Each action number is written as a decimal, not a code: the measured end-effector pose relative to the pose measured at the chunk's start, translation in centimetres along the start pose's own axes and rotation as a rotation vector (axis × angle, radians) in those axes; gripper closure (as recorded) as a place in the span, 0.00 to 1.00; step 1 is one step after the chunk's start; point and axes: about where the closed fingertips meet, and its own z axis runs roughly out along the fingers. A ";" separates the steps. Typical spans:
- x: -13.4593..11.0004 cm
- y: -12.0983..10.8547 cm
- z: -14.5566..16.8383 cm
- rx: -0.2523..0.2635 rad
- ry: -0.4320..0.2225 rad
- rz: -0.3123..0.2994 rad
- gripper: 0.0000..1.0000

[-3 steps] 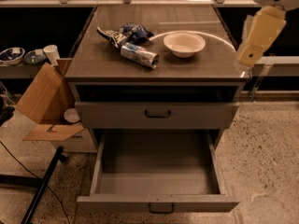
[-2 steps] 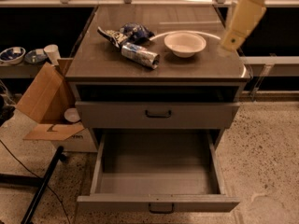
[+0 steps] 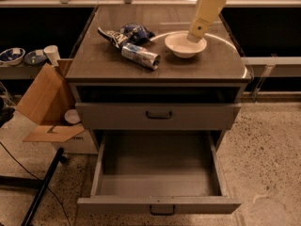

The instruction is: Place redbull can into middle drawer

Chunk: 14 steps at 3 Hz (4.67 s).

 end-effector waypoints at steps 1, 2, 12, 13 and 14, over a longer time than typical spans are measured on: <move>-1.0 -1.9 3.5 -0.014 -0.015 0.045 0.00; -2.0 -3.5 7.0 -0.019 -0.057 0.073 0.00; -10.3 3.5 27.9 -0.328 0.053 0.016 0.50; -10.3 3.5 28.0 -0.329 0.054 0.018 0.73; -10.5 3.2 27.3 -0.329 0.054 0.018 0.97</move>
Offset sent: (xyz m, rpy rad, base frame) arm 0.1060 0.0381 -0.0564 0.1534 0.0016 -0.0443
